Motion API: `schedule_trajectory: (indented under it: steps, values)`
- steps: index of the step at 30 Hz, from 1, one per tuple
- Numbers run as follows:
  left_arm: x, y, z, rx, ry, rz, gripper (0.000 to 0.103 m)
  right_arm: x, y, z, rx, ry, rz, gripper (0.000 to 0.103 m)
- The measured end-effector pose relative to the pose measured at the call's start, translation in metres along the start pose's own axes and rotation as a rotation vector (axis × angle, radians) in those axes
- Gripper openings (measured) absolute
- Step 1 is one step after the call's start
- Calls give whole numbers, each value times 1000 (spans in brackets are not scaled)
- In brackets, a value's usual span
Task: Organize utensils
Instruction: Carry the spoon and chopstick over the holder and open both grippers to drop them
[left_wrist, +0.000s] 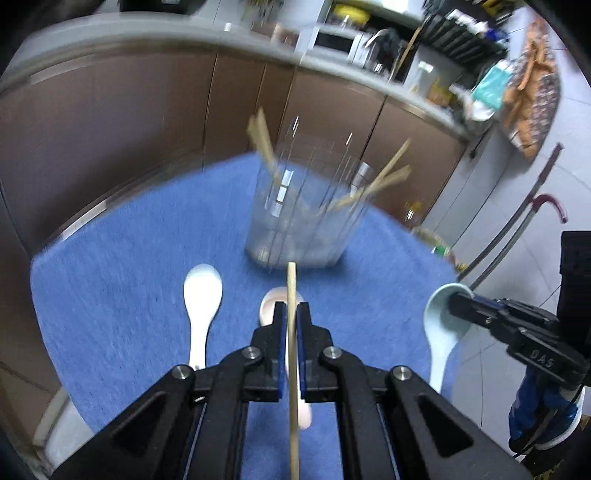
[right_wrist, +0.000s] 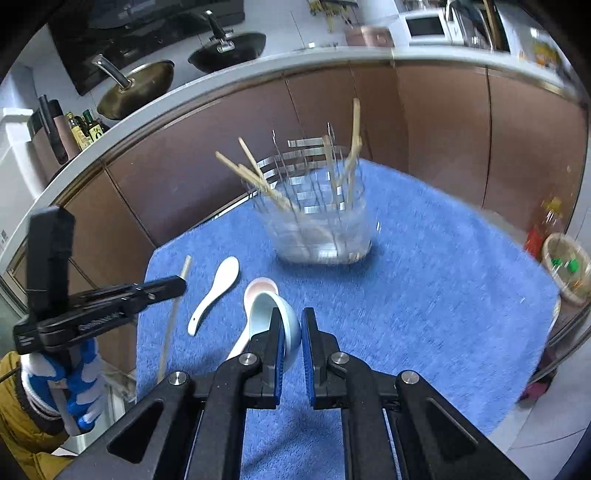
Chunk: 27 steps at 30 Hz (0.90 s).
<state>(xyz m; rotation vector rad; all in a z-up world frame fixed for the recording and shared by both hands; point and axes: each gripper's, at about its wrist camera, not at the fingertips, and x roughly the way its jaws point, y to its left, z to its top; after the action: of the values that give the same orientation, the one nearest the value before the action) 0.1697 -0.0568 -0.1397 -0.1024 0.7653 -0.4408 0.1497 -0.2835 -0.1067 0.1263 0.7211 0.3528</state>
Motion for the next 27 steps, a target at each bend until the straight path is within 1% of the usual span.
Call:
schedule_trajectory:
  steps: [1, 3, 5, 8, 12, 15, 18, 20, 22, 25, 27]
  values:
    - [-2, -4, 9, 3, -22, -3, 4, -8, 5, 8, -17, -29, -16, 9]
    - [-19, -10, 27, 8, -91, -18, 4, -17, 13, 21, -40, -80, -40, 9]
    - [-32, -13, 53, 3, -164, -36, 4, -30, 20, 40, -68, -145, -76, 9]
    - [-41, -18, 88, -11, -244, -62, 4, -42, 27, 73, -93, -245, -123, 9]
    - [-38, -17, 133, -39, -330, -67, 4, -46, 29, 107, -115, -349, -190, 9]
    - [-28, -21, 160, -61, -401, -54, 4, -33, 28, 131, -127, -409, -248, 9]
    - [-8, -27, 179, -77, -465, -25, 4, -10, 22, 147, -123, -437, -286, 9]
    - [5, -29, 189, -78, -514, 14, 4, 11, 17, 154, -138, -447, -333, 9]
    - [14, -27, 193, -79, -547, 43, 4, 26, 11, 155, -143, -447, -349, 9]
    - [35, -25, 196, -81, -598, 113, 4, 49, 2, 156, -145, -453, -378, 9]
    - [48, -22, 196, -87, -600, 128, 4, 59, -2, 153, -144, -451, -388, 9]
